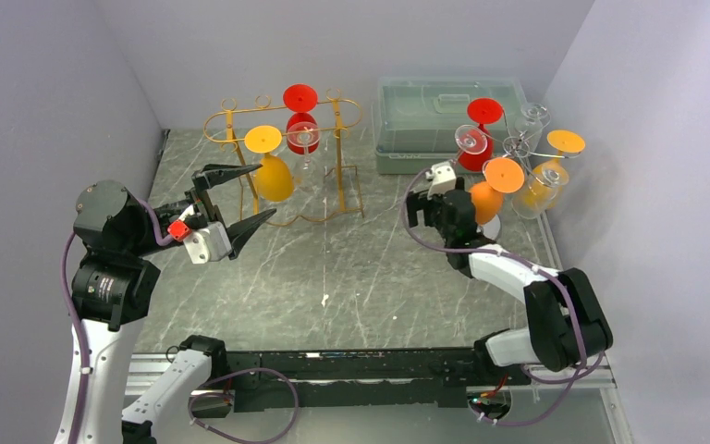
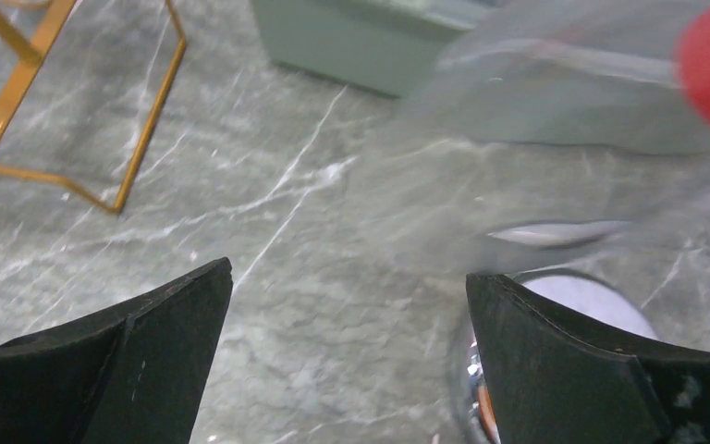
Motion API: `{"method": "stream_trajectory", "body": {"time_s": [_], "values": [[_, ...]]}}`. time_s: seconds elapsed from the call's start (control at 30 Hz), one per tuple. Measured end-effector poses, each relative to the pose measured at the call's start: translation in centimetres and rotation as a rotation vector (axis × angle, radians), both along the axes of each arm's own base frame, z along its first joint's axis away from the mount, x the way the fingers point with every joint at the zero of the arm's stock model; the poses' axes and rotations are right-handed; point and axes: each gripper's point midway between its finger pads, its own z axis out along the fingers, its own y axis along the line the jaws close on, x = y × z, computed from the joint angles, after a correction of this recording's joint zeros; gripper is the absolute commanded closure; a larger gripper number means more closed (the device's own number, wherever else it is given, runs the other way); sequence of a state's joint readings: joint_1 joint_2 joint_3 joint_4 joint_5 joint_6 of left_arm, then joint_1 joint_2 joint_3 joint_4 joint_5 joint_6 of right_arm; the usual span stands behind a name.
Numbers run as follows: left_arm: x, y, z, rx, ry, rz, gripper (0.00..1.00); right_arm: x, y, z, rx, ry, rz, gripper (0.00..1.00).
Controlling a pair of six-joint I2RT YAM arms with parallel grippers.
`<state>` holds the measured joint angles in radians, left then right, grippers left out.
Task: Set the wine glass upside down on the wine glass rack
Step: Adjust the wine rack at the center of the board, then reset both arms
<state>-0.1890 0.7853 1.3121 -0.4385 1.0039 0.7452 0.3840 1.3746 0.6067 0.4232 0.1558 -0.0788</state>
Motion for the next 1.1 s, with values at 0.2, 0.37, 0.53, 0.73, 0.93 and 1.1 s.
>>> {"method": "stream_trajectory", "body": {"time_s": [0.2, 0.37, 0.53, 0.73, 0.93, 1.1], "values": [[0.0, 0.0, 0.0, 0.000, 0.000, 0.000, 0.25, 1.4, -5.6, 0.5, 0.090, -0.066, -0.096, 0.00], [0.0, 0.0, 0.0, 0.000, 0.000, 0.000, 0.25, 1.4, -7.0, 0.7, 0.174, -0.097, -0.078, 0.00], [0.0, 0.0, 0.0, 0.000, 0.000, 0.000, 0.25, 1.7, -8.9, 0.9, 0.203, -0.106, -0.091, 0.00], [0.0, 0.0, 0.0, 0.000, 0.000, 0.000, 0.25, 0.7, -10.3, 0.1, 0.196, -0.087, -0.137, 0.00], [0.0, 0.0, 0.0, 0.000, 0.000, 0.000, 0.25, -2.0, -12.7, -3.6, 0.167, -0.042, -0.252, 0.00], [0.0, 0.0, 0.0, 0.000, 0.000, 0.000, 0.25, -2.5, -14.0, -4.7, 0.152, -0.076, -0.321, 0.00]]}}
